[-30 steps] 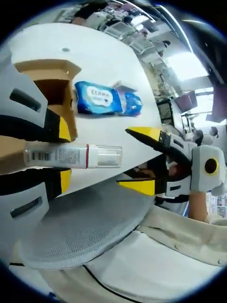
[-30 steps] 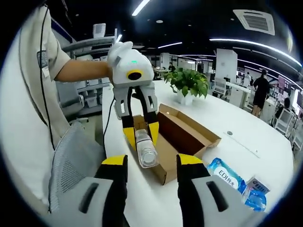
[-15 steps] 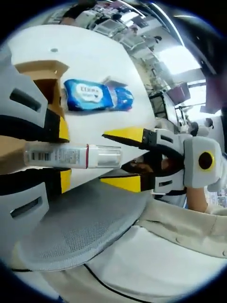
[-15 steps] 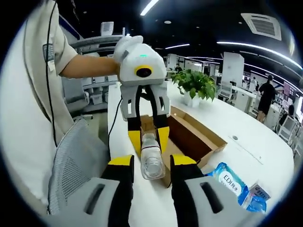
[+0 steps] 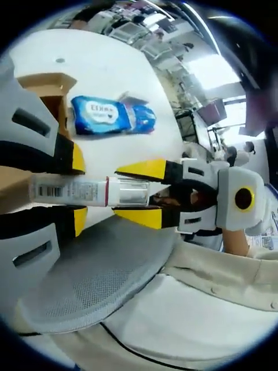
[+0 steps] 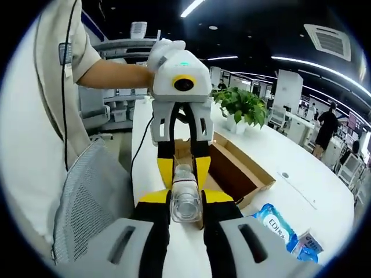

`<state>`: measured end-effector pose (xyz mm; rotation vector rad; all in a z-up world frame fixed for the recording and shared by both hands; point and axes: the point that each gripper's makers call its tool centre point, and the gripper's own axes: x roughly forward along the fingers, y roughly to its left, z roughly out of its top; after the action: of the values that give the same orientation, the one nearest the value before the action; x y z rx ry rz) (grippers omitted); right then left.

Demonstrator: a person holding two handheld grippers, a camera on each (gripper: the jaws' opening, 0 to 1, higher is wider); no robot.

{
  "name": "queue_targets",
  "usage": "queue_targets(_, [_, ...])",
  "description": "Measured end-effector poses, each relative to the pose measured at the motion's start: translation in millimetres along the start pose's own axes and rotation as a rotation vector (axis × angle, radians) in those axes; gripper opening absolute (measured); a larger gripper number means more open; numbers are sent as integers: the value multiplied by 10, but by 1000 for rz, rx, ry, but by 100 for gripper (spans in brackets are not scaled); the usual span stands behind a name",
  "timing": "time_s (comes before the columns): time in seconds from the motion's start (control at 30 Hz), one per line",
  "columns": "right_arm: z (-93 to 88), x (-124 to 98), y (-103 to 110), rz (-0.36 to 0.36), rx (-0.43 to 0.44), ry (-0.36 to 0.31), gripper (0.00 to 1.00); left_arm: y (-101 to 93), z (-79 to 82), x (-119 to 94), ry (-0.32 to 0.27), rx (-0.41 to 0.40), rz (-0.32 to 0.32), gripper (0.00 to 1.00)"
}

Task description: Operate the shoe box by opening the lid, removing the specified soft item, and placing it in the target area until the item is outside and the box remains undamaged.

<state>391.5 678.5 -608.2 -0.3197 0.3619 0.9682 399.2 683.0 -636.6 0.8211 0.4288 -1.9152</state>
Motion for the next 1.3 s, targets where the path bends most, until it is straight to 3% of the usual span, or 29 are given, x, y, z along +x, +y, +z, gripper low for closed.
queue_targets(0.4, [-78, -3, -34, -3, -28, 76, 17, 41, -20, 102, -21, -23, 37, 19])
queue_targets(1.0, [-41, -9, -200, -5, -81, 123, 16, 237, -41, 58, -22, -33, 132, 21])
queue_targets(1.3, [-77, -84, -280, -1, -121, 156, 16, 276, -76, 22, -33, -72, 176, 30])
